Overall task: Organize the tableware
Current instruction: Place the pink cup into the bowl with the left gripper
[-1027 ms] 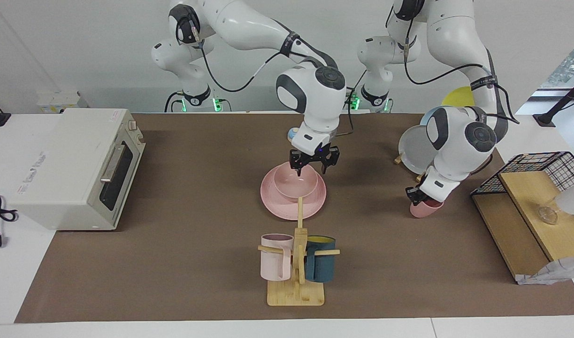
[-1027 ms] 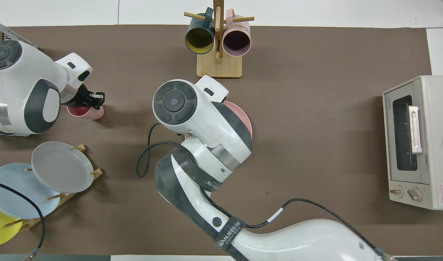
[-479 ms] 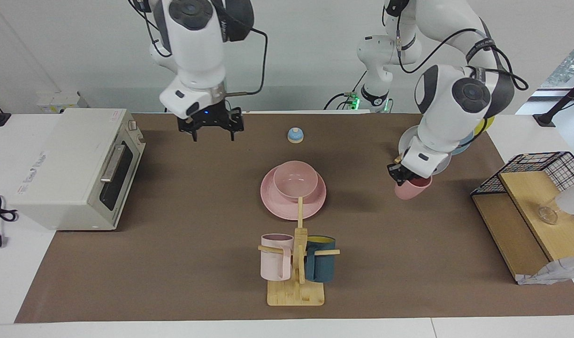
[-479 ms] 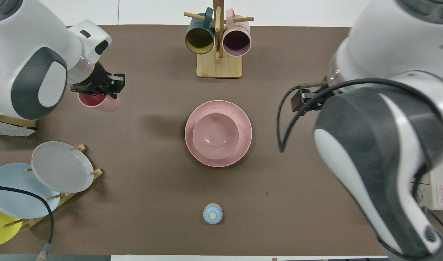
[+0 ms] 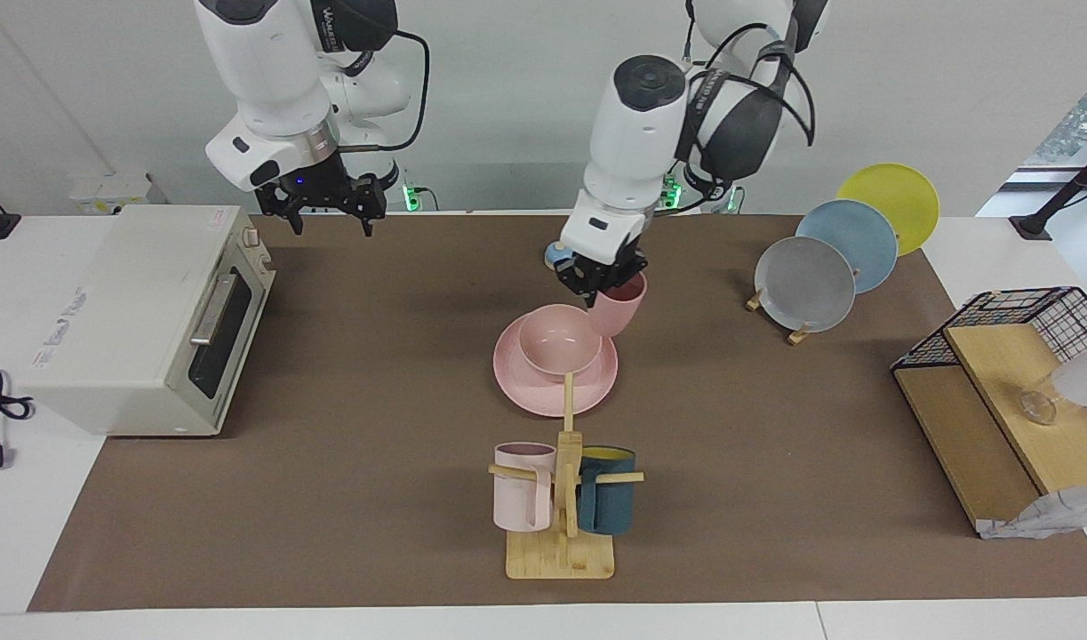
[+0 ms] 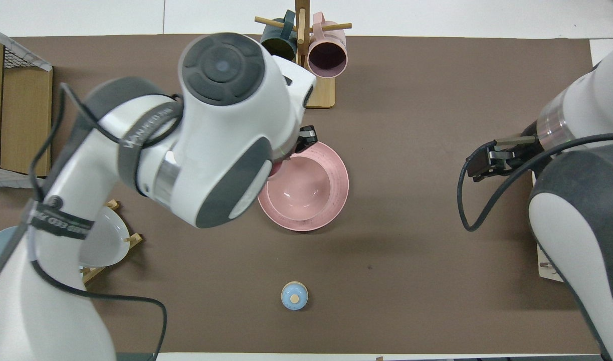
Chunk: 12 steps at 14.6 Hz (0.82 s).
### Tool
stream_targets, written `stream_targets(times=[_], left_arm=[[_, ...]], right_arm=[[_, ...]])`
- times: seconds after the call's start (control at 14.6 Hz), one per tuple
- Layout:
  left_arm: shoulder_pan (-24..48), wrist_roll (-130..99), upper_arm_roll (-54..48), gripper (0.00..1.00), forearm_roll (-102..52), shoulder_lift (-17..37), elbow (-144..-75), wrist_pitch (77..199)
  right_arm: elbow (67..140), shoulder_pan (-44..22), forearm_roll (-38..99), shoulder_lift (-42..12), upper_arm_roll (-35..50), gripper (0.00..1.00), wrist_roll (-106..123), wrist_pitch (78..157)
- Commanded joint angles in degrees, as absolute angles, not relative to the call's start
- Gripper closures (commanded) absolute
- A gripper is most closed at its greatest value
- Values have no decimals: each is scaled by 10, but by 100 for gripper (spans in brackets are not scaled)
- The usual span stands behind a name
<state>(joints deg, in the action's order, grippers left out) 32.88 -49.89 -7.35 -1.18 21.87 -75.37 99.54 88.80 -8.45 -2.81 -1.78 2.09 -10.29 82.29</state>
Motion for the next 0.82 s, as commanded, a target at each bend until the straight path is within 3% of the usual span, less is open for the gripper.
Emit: stream_targets(times=[0.0,0.75], left_arm=[[358,-544,-60,100,-18,270,-743,1025],[368,-599,-61,100,-6,267,-868,1138]], right_arm=[[921,-59,-18,4,25,0,-62,833],[940,-51,-18,18,11,0,-52,832]])
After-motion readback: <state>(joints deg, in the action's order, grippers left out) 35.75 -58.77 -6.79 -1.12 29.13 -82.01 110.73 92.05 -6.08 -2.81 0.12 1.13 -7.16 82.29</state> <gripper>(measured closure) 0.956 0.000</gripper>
